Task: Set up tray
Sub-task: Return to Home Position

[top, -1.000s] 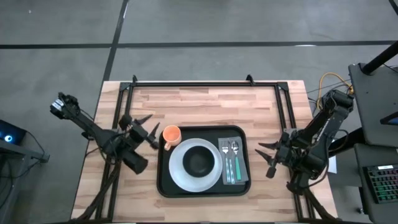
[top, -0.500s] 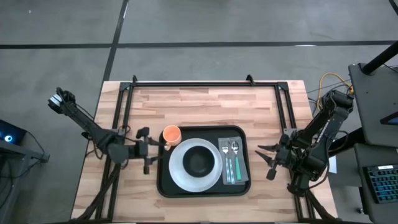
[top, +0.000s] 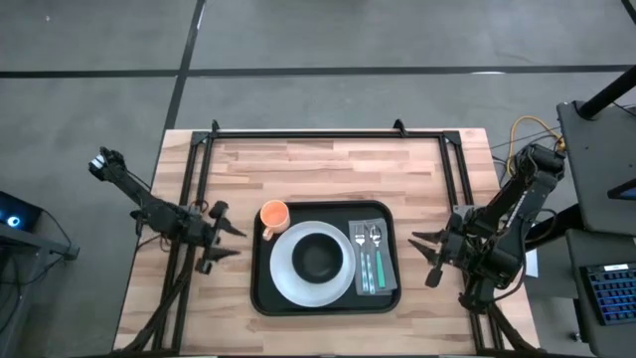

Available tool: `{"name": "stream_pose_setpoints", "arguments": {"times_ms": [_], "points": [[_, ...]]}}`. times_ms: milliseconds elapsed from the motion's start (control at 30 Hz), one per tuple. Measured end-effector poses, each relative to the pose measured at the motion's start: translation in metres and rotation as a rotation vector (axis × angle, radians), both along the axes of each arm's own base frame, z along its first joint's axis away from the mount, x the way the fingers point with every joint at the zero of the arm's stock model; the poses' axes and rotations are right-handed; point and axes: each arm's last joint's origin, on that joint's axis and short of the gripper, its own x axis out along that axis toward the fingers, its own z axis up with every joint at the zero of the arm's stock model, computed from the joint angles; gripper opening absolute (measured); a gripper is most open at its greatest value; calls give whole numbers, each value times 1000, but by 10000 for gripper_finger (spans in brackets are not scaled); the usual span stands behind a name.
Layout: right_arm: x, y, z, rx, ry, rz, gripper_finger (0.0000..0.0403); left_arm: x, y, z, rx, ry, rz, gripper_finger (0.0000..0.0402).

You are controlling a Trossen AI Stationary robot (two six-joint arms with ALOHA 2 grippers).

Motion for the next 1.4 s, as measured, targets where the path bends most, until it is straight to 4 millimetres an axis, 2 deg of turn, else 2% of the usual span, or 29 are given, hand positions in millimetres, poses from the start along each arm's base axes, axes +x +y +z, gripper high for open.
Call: {"name": "stream_pose_setpoints", "arguments": {"times_ms": [167, 333, 467, 667, 867, 1000, 1133, 1233, 1400], "points": [[0, -4, -4, 40, 37, -8, 77, -6, 10, -8, -23, -25, 161, 187], [2, -13, -20, 59, 46, -55, 84, -6, 10, -11, 17, -20, 159, 187], [-6, -23, -40, 74, 53, -60, 89, -5, 9, -12, 24, -13, 159, 187], [-33, -29, -51, 139, 17, 78, 89, -5, 9, -12, 22, -10, 159, 187], [-46, -9, -44, 124, -37, 288, 79, -5, 9, -12, 17, -9, 158, 187], [-34, 8, -31, 100, -40, 394, 73, -5, 9, -12, -11, -6, 155, 187], [-14, 16, -17, 52, -56, 618, 74, -5, 9, -12, -31, -3, 153, 187], [-6, 12, -13, 9, -92, 768, 78, -5, 9, -12, -35, -3, 152, 187], [-2, -2, -14, -10, -184, 859, 85, -5, 9, -12, -36, -3, 152, 187]]}}
